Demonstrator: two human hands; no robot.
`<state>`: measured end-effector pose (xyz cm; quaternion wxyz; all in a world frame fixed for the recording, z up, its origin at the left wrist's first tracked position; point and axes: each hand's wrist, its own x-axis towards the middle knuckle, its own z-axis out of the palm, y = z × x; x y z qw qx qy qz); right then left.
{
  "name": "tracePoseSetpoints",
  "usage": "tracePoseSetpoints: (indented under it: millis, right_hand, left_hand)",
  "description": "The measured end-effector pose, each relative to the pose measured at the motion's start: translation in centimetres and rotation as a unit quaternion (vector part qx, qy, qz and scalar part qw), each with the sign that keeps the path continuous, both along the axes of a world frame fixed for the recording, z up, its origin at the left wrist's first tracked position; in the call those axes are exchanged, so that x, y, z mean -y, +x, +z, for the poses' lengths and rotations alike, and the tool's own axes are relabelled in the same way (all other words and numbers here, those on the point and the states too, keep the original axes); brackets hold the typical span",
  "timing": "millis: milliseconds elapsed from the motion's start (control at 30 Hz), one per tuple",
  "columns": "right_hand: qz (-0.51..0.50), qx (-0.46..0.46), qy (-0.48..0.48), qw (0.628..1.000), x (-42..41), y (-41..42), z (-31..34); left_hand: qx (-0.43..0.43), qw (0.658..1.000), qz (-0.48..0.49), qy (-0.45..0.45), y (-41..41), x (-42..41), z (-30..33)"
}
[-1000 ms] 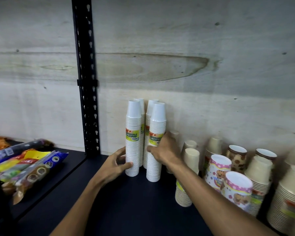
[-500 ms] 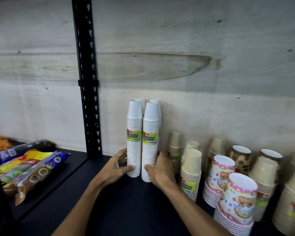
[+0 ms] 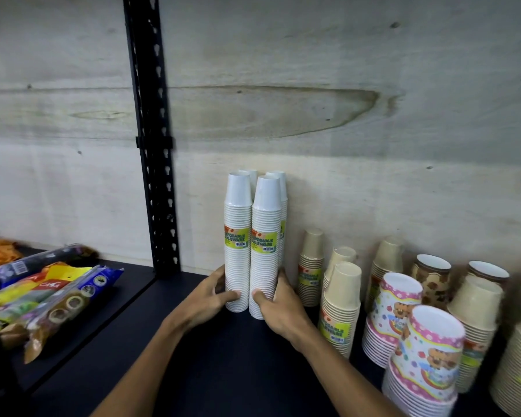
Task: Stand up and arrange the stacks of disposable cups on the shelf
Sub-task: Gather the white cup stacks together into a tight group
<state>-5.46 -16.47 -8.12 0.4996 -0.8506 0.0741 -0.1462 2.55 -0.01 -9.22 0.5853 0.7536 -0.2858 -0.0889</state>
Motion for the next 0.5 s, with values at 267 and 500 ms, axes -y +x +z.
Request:
tracePoseSetpoints:
  millis: [267,500]
  right_hand:
    - [0.023,0.014,0.003,1.000,0.38,0.15,-0.41]
    - [0.012,0.018,0.001,1.000,0.24,-0.75,-0.58]
  left_hand:
    - [-0.002,1.000,-0.004,0.000,0.04,0.05,-0.19]
    - [0.006,1.000,-0.002,0.004,-0.17,0.10,0.02]
